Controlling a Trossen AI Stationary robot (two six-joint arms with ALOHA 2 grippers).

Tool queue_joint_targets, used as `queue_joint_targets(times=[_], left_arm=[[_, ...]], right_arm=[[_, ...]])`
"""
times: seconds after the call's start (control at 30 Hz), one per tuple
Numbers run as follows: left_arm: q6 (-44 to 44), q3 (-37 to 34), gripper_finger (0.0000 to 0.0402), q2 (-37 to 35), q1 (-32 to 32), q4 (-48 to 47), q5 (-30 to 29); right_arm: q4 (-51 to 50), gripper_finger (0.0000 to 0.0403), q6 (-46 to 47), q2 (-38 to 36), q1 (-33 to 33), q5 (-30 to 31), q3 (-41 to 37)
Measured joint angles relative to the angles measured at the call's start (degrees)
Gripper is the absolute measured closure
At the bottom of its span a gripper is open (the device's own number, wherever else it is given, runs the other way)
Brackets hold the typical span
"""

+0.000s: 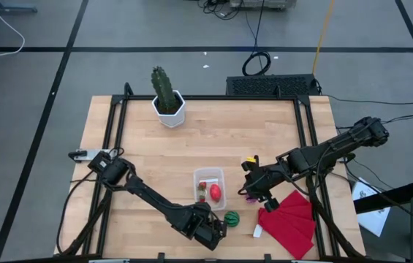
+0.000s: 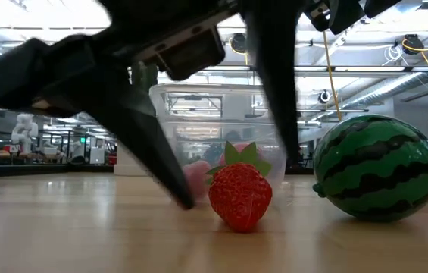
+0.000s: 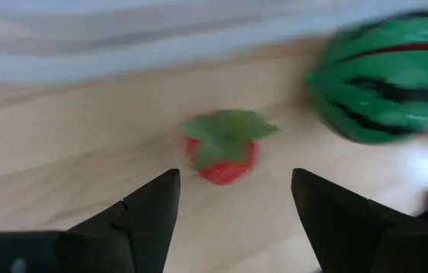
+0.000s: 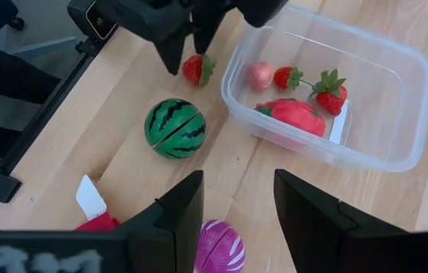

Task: Pick and placing Produce into tupperware
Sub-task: Put the strawberry into the transparent white bin

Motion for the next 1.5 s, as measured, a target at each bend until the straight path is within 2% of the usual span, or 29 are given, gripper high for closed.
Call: queue_joint_targets(times=[0.43, 1.5], left_arm=[[-0.2, 0.0, 0.0144, 0.5, 1.0, -0.6, -1.6], [-2.6, 0.0, 0.0147, 1.5, 1.2, -0.5, 2.9]], right_arm=[[0.0, 0.0250, -0.2, 0.0, 0.0, 0.0, 0.0], [0.3, 0.0250, -1.7, 0.0, 0.0, 0.0, 0.0]])
